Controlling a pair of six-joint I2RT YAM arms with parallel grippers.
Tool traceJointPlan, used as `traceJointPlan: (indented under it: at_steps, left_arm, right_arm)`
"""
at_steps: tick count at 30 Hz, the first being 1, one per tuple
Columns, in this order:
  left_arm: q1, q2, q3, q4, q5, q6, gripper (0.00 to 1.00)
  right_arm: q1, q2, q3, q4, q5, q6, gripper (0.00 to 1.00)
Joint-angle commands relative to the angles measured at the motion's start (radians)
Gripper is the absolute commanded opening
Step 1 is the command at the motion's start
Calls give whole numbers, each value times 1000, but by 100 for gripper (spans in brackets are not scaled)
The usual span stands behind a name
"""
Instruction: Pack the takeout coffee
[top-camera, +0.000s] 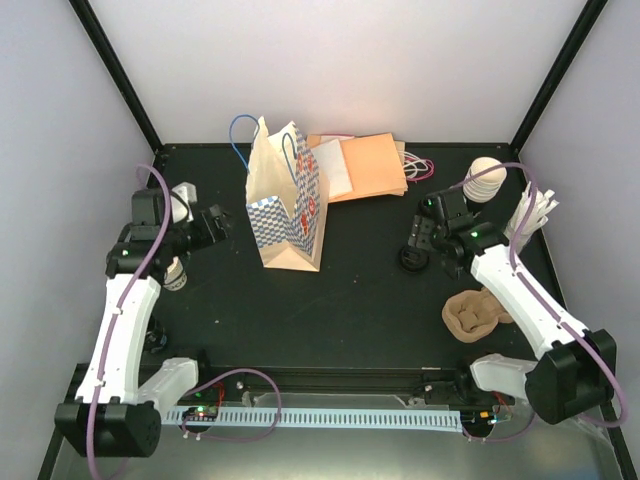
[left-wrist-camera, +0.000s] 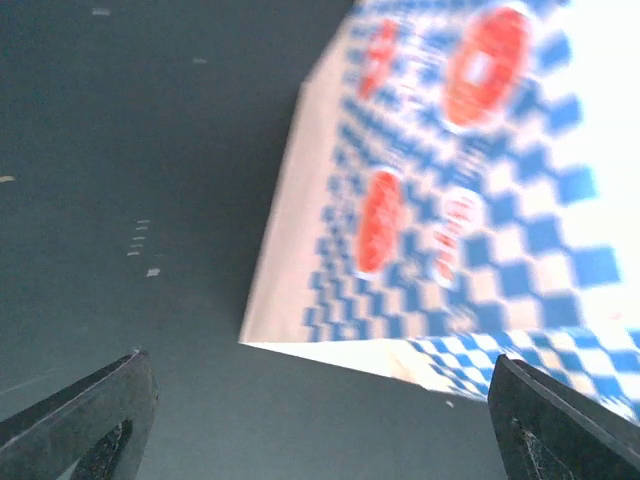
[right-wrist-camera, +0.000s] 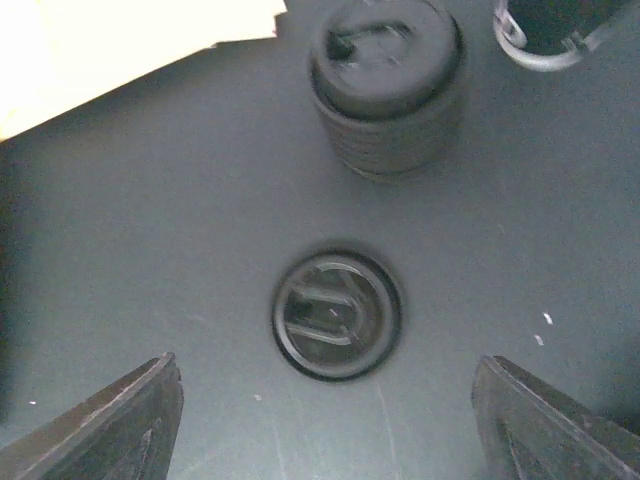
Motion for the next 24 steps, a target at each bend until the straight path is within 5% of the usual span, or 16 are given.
traceJointPlan:
  at_steps: [1, 7, 14, 24]
  left_arm:
    - [-68, -64, -74, 106, 171, 37, 94]
    - [-95, -143, -192, 198, 226, 14, 94]
    - [-97, -182, -231, 218, 282, 34, 96]
    - [-98, -178, -200, 204, 240, 134, 98]
  right_arm:
    - [-3, -44, 16, -234, 130, 158, 80]
    - [-11, -147, -66, -370, 270, 317, 81]
    - [-166, -143, -156, -329, 96, 315, 79]
    - [-207, -62, -147, -301, 87, 350, 69]
